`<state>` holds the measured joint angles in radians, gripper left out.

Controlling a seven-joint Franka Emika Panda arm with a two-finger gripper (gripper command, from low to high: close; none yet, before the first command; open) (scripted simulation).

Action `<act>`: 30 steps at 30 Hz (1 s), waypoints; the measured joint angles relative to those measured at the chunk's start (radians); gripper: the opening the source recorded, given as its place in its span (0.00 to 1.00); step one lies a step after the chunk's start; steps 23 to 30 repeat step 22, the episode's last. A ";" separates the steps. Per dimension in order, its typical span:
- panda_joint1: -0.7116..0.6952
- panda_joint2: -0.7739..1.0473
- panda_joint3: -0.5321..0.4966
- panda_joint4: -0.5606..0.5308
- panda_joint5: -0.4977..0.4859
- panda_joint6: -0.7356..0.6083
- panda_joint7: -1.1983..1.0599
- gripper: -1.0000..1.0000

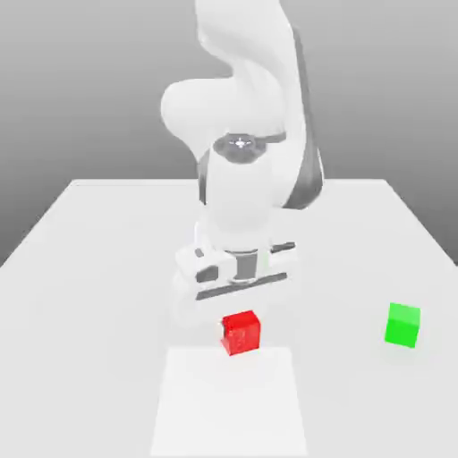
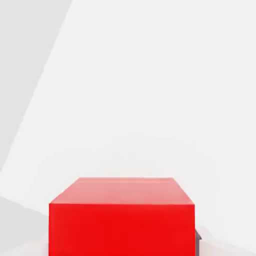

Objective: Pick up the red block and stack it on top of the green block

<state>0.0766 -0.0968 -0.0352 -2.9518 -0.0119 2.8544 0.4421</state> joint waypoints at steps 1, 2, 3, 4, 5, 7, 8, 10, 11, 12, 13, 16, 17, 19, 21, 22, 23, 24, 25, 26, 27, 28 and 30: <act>0.020 -0.013 0.022 0.008 0.004 -0.021 0.025 0.00; 0.046 -0.020 0.050 0.021 0.010 -0.040 0.056 0.00; 0.076 -0.021 0.083 0.036 0.018 -0.056 0.092 0.00; 0.107 -0.021 0.119 0.052 0.026 -0.072 0.130 0.00; 0.140 -0.019 0.155 0.070 0.035 -0.087 0.169 0.00; 0.206 -0.015 0.229 0.105 0.051 -0.116 0.249 0.00; 0.239 -0.013 0.266 0.122 0.059 -0.131 0.290 0.00; 0.306 -0.008 0.341 0.158 0.075 -0.160 0.372 0.00; 0.339 -0.005 0.378 0.176 0.082 -0.174 0.413 0.00; 0.367 0.002 0.410 0.191 0.084 -0.182 0.451 0.00; 0.384 0.023 0.425 0.200 0.071 -0.171 0.481 0.00; 0.402 0.115 0.419 0.211 -0.018 -0.095 0.562 0.00; 0.403 0.150 0.404 0.213 -0.056 -0.065 0.590 0.00; 0.422 0.218 0.368 0.217 -0.133 -0.006 0.646 1.00; 0.422 0.218 0.368 0.217 -0.133 -0.006 0.646 1.00; 0.422 0.218 0.368 0.217 -0.133 -0.006 0.646 1.00; 0.422 0.218 0.368 0.217 -0.133 -0.006 0.646 1.00; 0.422 0.218 0.368 0.217 -0.133 -0.006 0.646 1.00; 0.422 0.218 0.368 0.217 -0.133 -0.006 0.646 1.00; 0.422 0.218 0.368 0.217 -0.133 -0.006 0.646 1.00; 0.422 0.218 0.368 0.217 -0.133 -0.006 0.646 1.00; 0.422 0.218 0.368 0.217 -0.133 -0.006 0.646 1.00; 0.422 0.218 0.368 0.217 -0.133 -0.006 0.646 1.00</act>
